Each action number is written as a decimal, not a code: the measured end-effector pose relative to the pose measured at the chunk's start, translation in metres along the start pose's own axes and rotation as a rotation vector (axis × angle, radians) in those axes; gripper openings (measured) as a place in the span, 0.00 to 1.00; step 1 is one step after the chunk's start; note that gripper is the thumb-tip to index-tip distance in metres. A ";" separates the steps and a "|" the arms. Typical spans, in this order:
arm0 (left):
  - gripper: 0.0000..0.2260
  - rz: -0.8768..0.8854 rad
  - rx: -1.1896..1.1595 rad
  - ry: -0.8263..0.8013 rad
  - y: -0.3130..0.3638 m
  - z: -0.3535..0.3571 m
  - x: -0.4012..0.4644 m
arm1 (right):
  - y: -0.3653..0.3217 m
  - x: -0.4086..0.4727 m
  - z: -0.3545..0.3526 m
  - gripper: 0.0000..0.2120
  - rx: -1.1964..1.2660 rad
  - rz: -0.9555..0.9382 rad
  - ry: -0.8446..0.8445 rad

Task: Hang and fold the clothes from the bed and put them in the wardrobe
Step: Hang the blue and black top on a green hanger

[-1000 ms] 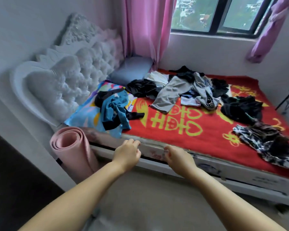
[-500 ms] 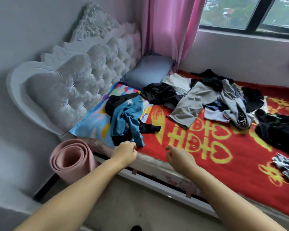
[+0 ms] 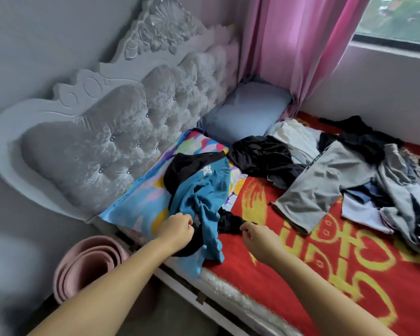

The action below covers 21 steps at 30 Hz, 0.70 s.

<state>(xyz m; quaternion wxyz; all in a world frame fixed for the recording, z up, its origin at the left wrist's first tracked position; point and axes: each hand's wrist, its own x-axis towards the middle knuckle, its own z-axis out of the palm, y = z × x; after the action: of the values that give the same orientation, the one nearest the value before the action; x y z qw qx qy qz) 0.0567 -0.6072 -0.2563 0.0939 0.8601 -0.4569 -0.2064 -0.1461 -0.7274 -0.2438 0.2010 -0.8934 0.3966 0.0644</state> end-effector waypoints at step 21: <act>0.17 -0.039 0.198 -0.109 -0.137 0.009 0.446 | 0.018 0.510 0.053 0.21 -0.050 0.103 -0.224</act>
<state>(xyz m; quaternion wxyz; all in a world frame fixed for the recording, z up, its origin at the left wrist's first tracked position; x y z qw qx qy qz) 0.3766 -0.8973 -0.4320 -0.0204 0.8615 -0.4626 -0.2084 0.1885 -1.0651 -0.4375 0.2184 -0.8638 0.4151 0.1839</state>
